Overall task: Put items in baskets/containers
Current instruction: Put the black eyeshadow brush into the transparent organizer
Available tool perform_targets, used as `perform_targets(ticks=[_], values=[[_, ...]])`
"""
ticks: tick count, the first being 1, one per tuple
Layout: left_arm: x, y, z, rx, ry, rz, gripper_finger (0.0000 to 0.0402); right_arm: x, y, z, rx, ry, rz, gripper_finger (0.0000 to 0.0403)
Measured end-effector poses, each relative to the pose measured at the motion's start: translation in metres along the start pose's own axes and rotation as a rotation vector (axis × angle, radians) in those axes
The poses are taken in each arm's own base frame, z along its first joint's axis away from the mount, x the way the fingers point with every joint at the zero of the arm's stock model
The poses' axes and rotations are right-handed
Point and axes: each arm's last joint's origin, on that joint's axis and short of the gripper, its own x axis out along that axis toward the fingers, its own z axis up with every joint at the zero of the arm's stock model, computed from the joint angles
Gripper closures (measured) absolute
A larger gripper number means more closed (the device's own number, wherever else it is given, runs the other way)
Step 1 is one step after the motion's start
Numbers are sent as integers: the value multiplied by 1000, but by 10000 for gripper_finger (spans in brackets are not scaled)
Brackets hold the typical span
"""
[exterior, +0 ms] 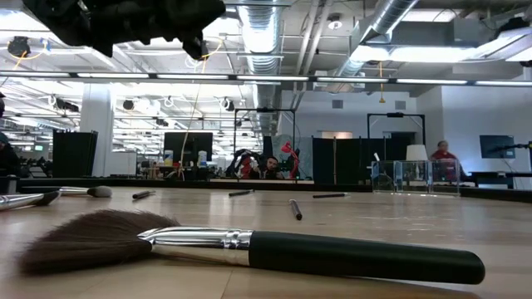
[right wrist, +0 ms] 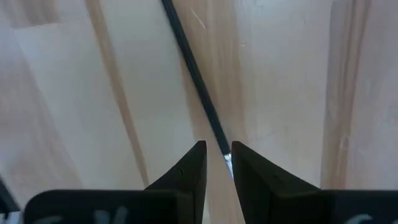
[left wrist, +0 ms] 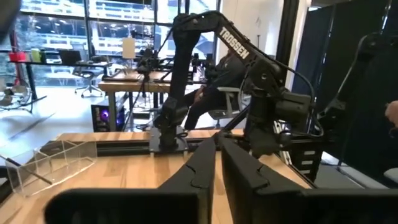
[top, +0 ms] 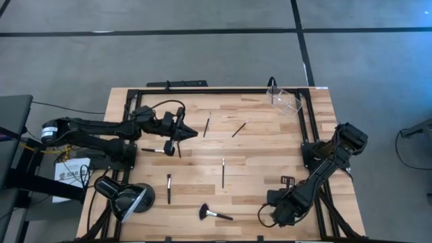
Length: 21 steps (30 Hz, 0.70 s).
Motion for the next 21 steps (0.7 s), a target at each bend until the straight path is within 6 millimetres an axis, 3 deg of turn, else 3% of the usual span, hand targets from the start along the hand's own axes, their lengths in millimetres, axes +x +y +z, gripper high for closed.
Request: perform_targets(ticks=[8, 21], values=[[3, -9, 0, -6, -2, -39, 331, 13, -3, -2, 47, -7, 20, 336], [3, -10, 0, -59, -2, -44, 330, 14, -2, -8, 65, -23, -8, 336]])
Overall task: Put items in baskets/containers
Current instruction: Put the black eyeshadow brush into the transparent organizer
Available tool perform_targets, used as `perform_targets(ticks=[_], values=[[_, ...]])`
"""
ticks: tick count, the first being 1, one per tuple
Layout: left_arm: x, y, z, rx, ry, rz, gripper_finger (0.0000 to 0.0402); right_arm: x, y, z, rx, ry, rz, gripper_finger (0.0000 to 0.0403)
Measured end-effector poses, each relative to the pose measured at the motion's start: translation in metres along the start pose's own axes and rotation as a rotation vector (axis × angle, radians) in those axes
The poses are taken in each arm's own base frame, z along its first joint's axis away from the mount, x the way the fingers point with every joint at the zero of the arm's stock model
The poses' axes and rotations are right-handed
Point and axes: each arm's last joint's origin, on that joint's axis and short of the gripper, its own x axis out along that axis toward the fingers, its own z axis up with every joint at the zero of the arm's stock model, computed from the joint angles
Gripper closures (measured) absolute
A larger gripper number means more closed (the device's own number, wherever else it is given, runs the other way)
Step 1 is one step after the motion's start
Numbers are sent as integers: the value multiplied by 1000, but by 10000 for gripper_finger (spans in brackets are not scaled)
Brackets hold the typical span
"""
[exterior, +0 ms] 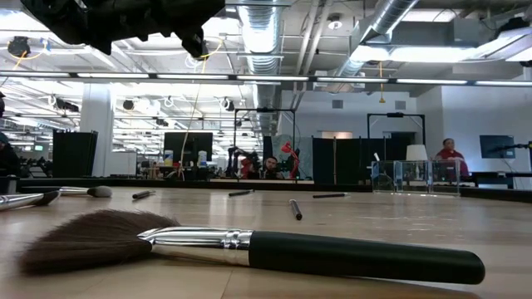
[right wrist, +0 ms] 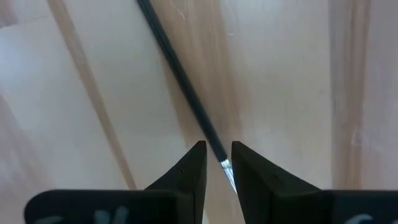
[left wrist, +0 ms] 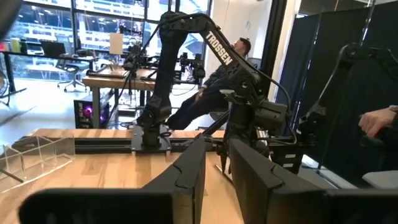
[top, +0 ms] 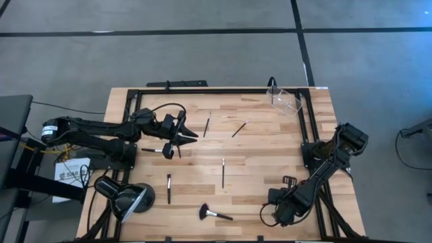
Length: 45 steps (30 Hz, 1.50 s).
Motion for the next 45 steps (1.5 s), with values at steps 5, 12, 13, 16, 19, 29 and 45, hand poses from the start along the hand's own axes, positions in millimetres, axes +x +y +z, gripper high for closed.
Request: perform_targets(ticks=[5, 12, 13, 16, 19, 29, 45], values=[[0, -1, 0, -18, 1, -5, 332, 0, 2, -3, 6, -5, -2, 336], [0, -1, 0, -20, 1, -4, 334, 13, 9, -7, -1, -10, -36, 336], [0, -1, 0, -24, 1, -4, 334, 15, 11, -7, -5, -7, -40, 336], [0, -1, 0, -50, 1, -4, 334, 25, 14, -7, -21, 5, -67, 336], [0, -1, 0, -69, 2, -4, 334, 28, 14, -6, 0, 5, -77, 336], [2, -7, -1, -82, 3, -31, 334, 16, 10, -5, 46, -5, -18, 394], [15, -4, -22, -274, 74, 28, 334, -38, -4, 33, -57, 10, -209, 398]])
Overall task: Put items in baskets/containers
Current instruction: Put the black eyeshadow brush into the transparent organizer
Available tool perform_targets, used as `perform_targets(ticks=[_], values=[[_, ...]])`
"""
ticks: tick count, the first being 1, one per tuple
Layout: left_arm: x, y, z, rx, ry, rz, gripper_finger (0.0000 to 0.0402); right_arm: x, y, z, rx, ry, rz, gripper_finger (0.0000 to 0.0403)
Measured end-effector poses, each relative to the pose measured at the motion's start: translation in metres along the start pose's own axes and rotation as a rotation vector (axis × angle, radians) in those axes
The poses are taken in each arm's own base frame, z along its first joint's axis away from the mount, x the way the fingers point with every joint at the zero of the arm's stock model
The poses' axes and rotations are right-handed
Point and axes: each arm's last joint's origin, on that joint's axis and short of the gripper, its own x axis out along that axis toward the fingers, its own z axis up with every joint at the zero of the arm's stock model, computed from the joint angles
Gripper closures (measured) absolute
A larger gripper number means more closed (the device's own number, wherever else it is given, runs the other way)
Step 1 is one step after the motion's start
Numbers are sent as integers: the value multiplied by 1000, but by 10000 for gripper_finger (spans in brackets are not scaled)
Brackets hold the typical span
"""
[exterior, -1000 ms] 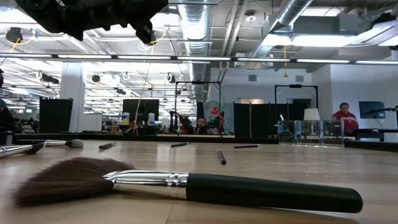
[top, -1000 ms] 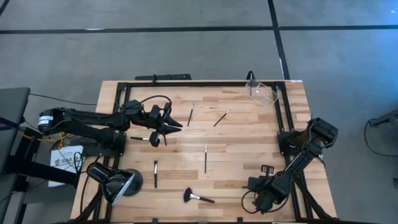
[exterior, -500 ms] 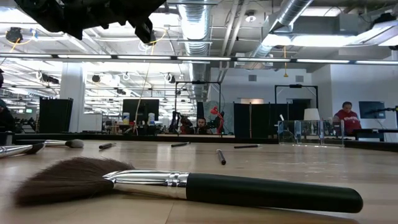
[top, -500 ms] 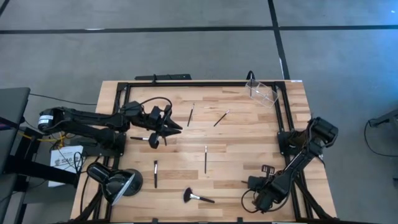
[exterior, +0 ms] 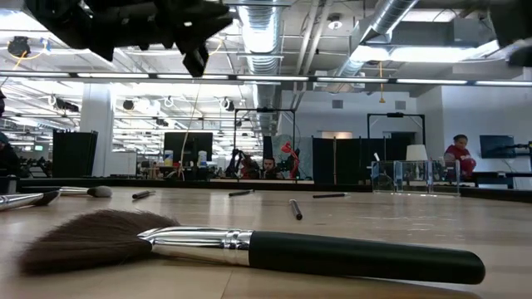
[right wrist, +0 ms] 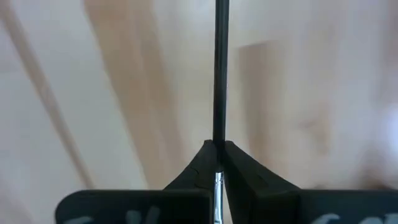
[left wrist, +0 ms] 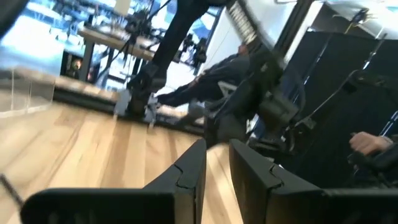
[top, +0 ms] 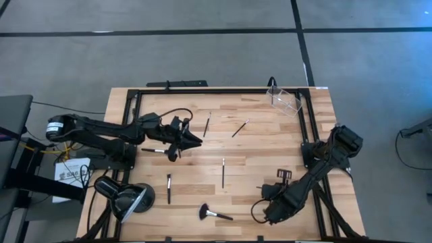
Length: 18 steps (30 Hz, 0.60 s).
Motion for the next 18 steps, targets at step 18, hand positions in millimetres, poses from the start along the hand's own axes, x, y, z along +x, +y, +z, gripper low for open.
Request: perform_targets(ticks=[18], values=[[71, 25, -40, -208, 150, -102, 332, -42, -29, 23, -385, -163, -377, 399]])
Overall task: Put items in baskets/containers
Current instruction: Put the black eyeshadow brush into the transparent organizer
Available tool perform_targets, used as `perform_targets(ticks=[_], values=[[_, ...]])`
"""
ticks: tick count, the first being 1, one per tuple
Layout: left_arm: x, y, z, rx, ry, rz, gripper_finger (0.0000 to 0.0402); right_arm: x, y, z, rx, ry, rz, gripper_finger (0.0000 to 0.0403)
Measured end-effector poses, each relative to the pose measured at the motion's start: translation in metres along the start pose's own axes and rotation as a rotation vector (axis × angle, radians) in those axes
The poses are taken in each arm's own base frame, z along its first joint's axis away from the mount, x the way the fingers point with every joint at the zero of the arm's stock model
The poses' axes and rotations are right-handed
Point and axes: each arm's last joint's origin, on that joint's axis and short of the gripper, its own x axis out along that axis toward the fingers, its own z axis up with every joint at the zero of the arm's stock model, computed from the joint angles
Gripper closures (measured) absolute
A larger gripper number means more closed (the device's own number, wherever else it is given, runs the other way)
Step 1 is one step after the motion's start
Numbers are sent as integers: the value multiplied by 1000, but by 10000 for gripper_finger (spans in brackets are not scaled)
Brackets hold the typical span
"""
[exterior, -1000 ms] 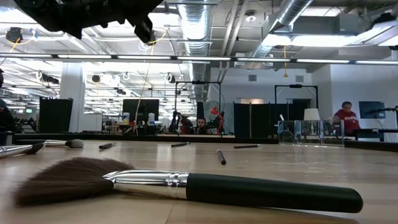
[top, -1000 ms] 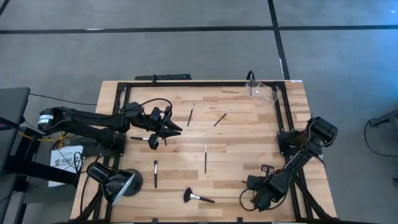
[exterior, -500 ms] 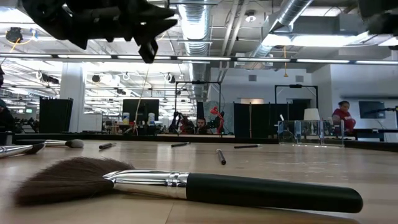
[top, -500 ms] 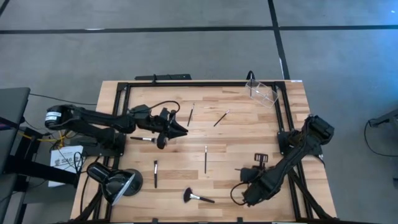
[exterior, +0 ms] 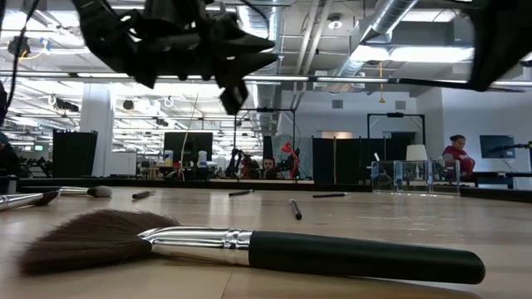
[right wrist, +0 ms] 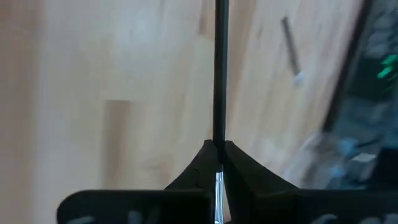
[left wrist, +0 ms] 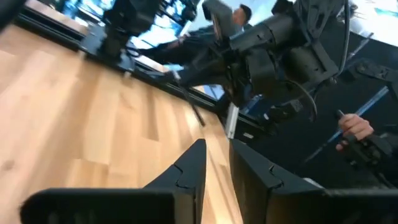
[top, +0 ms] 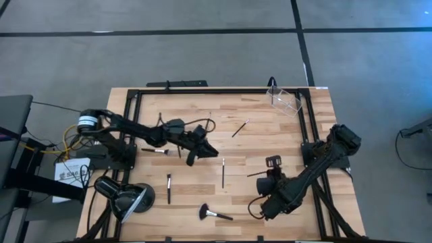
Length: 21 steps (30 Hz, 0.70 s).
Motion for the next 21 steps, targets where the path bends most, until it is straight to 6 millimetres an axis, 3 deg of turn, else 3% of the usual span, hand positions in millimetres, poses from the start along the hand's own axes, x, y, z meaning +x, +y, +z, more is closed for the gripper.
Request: perform_targets(ticks=[9, 15, 21], values=[[33, 9, 1, -123, 51, -69, 280, 11, -21, 14, -168, -66, -178, 398], [35, 22, 7, -341, 77, -81, 237, 16, -30, 25, -279, -122, -289, 396], [31, 25, 11, -403, 72, -76, 214, 19, -37, 35, -333, -159, -378, 395]])
